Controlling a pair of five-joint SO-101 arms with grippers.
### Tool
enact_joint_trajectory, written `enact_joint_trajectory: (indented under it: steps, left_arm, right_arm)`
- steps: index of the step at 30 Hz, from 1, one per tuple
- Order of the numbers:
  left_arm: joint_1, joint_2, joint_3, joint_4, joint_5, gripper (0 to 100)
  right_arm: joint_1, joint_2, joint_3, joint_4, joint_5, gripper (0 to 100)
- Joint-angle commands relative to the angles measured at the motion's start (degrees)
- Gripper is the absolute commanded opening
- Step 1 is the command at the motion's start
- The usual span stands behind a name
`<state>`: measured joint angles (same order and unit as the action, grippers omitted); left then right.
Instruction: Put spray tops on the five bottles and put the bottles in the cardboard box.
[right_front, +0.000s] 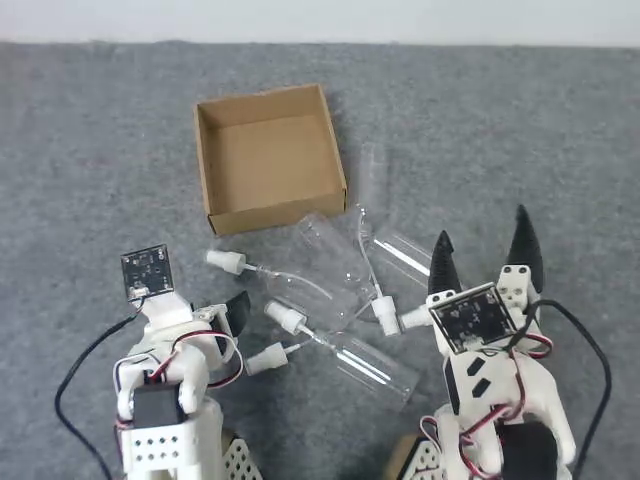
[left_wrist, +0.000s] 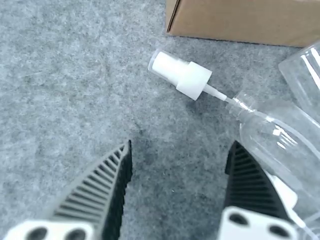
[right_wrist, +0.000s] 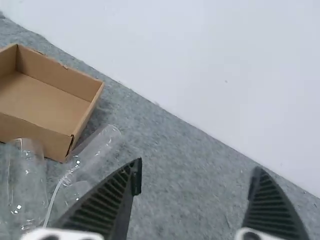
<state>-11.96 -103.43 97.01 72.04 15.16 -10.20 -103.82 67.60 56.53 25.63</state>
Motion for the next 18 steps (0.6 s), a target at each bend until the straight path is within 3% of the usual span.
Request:
enact_joint_trajectory:
  steps: [1, 18]
  left_arm:
    - [-0.1, -1.0, -0.5, 0.3, 0.0, 28]
    - [-0.1, -1.0, -0.5, 0.3, 0.0, 28]
  right_arm:
    - [0.4, 1.1, -3.9, 0.0, 0.5, 29.4]
    - [-1.7, 38.2, -17.4, 0.7, 0.4, 26.3]
